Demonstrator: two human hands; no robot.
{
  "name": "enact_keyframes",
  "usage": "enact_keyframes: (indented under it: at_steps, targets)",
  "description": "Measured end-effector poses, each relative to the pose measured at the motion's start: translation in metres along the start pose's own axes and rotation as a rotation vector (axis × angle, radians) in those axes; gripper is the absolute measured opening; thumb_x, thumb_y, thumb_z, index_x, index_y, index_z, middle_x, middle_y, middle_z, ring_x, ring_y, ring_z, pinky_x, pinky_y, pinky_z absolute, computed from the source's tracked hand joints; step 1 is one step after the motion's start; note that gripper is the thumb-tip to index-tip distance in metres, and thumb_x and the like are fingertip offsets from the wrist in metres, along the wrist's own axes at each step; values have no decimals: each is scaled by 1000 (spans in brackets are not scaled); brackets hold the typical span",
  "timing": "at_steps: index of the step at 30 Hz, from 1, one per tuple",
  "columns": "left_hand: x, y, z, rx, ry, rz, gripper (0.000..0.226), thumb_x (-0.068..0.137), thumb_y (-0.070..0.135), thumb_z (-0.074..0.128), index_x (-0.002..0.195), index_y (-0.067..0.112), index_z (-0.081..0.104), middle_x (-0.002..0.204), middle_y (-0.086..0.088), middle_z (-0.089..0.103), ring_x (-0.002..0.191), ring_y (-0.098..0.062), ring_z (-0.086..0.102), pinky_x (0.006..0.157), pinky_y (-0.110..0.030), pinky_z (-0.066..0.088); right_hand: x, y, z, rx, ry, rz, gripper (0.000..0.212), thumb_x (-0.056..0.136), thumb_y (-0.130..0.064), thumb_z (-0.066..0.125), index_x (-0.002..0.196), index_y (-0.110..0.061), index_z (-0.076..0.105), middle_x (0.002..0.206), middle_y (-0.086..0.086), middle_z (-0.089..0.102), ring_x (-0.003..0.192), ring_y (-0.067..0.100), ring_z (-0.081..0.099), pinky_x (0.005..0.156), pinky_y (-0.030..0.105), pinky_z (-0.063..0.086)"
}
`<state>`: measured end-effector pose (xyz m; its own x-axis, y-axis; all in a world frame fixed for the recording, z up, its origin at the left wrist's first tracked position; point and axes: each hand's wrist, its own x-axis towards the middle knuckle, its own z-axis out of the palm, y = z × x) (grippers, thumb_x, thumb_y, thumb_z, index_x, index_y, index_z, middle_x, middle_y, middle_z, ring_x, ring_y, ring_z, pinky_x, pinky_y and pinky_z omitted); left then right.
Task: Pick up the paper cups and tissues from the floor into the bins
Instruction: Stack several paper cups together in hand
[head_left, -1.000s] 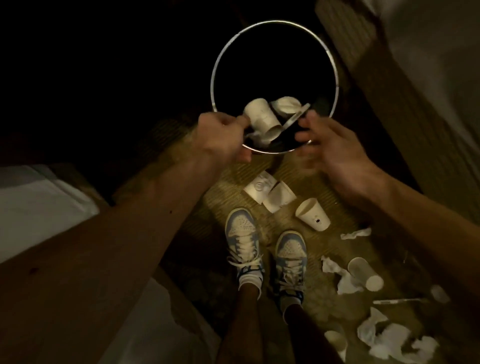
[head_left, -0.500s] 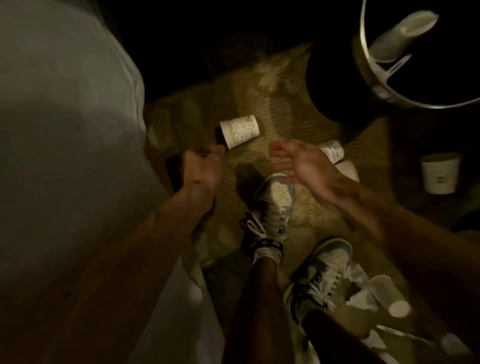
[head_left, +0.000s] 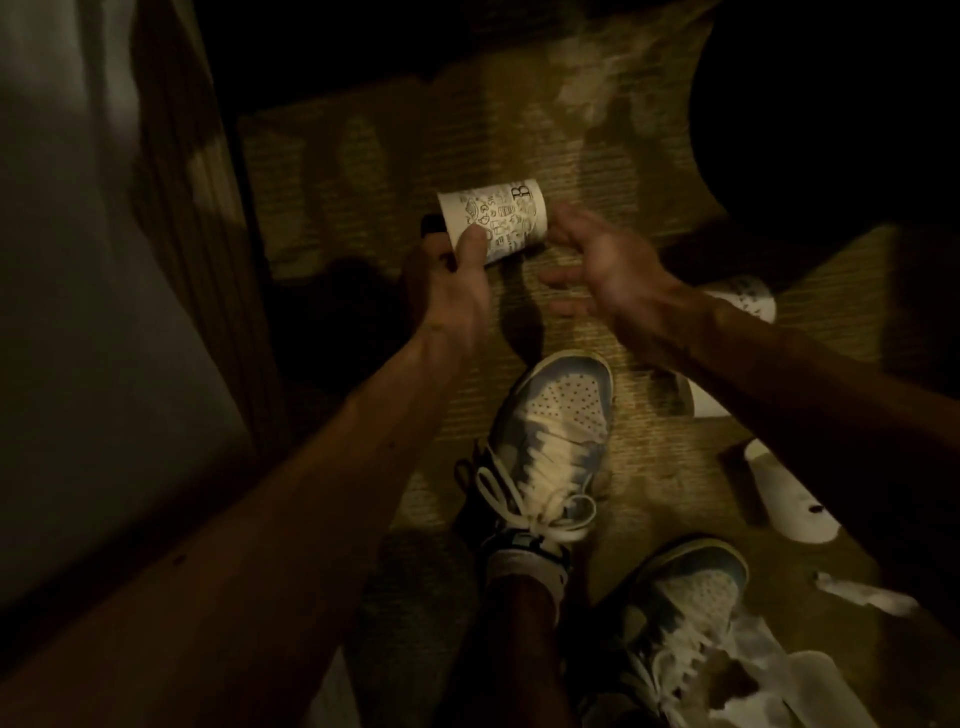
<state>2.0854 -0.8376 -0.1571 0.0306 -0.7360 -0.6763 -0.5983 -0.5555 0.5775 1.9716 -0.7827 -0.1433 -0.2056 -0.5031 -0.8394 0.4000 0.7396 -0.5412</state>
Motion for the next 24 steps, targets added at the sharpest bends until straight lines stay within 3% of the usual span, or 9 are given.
enact_keyframes:
  at_steps: [2, 4, 8, 11, 13, 17, 21, 24]
  targets:
    - [3, -11, 4, -28, -2, 116, 36, 102, 33, 50, 131, 12, 53, 109, 8, 56, 97, -4, 55, 78, -10, 42, 8, 4, -2, -17, -27, -9, 41, 104, -42, 35, 140, -27, 46, 136, -4, 53, 106, 13, 57, 76, 27, 50]
    - [4, -15, 6, -41, 0, 236, 29, 103, 28, 49, 125, 12, 55, 96, 19, 53, 85, 9, 55, 71, -2, 41, 14, 9, -7, -53, -25, -40, 39, 103, -41, 38, 137, -25, 49, 132, -3, 56, 106, 14, 58, 78, 27, 51]
    - [1, -27, 7, -99, -116, 320, 11, 101, 23, 54, 96, 19, 63, 87, 11, 66, 78, 9, 64, 68, -12, 50, 21, 20, -25, -158, 62, -144, 21, 100, -36, 48, 119, -26, 49, 104, 2, 65, 74, 8, 66, 57, 22, 55]
    - [-2, -30, 17, -53, -138, 339, 16, 98, 29, 59, 90, 17, 68, 94, 0, 70, 84, -2, 68, 68, -15, 51, 24, 22, -46, -246, 17, -233, 47, 93, -40, 60, 136, -27, 43, 90, -8, 62, 59, 1, 64, 46, 17, 47]
    - [-5, -17, 26, -45, -177, 381, 20, 97, 28, 60, 88, 14, 71, 96, -6, 71, 85, -10, 70, 67, -20, 54, 25, 16, -57, -360, -68, -264, 55, 84, -41, 70, 133, -25, 50, 90, -9, 62, 64, -3, 65, 48, 13, 46]
    - [-14, 12, 39, -53, -276, 557, 27, 94, 14, 60, 73, -3, 67, 67, -4, 69, 61, -9, 65, 52, -23, 49, 15, 4, -74, -552, -177, -327, 67, 62, -36, 88, 119, -29, 55, 101, -10, 64, 85, -3, 66, 65, 16, 54]
    - [-22, 22, 50, -22, -347, 630, 39, 90, 11, 58, 53, 14, 51, 46, 12, 51, 43, -1, 48, 43, -18, 35, 3, 2, -80, -856, -65, -509, 59, 60, -43, 84, 106, -33, 48, 109, -7, 51, 92, 7, 56, 71, 23, 48]
    - [-33, 30, 61, -13, -391, 694, 38, 91, 17, 58, 55, 3, 52, 48, 2, 49, 44, -6, 44, 44, -24, 33, -11, 0, -94, -993, 29, -585, 54, 61, -52, 75, 99, -33, 43, 106, -6, 45, 93, 11, 48, 70, 26, 40]
